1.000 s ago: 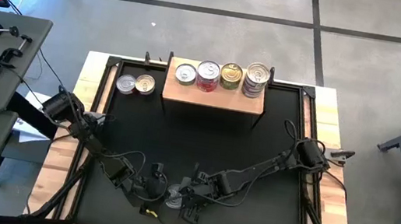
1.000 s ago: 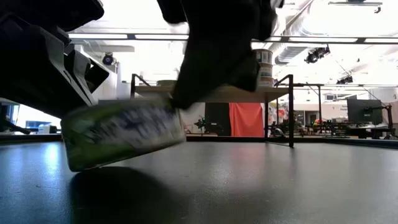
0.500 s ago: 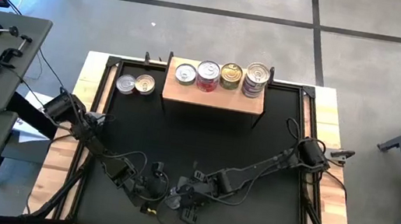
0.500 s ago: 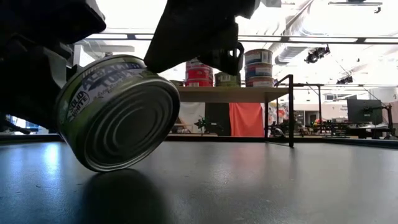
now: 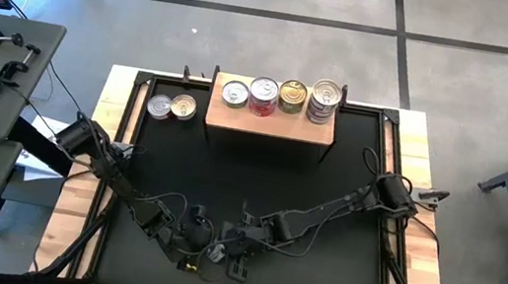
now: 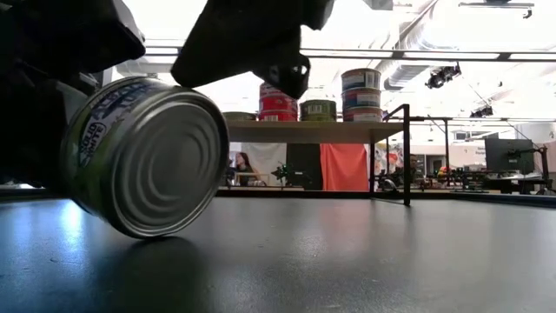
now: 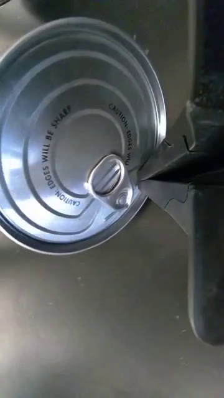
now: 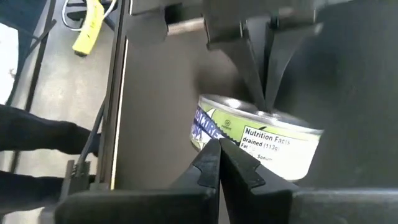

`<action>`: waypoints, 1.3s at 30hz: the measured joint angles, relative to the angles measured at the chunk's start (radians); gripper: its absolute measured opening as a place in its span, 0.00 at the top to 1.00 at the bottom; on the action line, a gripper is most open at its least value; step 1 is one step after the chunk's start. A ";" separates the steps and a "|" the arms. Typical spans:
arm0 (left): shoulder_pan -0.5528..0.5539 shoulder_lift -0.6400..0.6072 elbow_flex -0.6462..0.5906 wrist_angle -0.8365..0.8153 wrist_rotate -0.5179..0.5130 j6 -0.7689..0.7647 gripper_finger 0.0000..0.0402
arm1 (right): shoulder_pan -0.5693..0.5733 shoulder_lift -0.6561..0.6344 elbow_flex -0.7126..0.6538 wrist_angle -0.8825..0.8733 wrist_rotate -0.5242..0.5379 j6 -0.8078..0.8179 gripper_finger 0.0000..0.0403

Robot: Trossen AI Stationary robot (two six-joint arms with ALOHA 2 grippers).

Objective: Stack canned seafood by type on shelf
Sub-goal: Stack the light green tuna can on top of the other light green tuna can

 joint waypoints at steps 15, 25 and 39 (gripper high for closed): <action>-0.003 0.000 0.000 -0.021 -0.001 -0.105 1.00 | -0.024 -0.005 -0.002 0.023 0.008 -0.132 1.00; -0.003 -0.001 0.002 -0.060 -0.007 -0.105 1.00 | -0.050 -0.095 -0.003 -0.110 -0.020 -0.278 0.89; -0.003 -0.002 0.002 -0.065 -0.008 -0.158 1.00 | -0.118 -0.084 -0.003 -0.098 -0.067 -0.761 0.34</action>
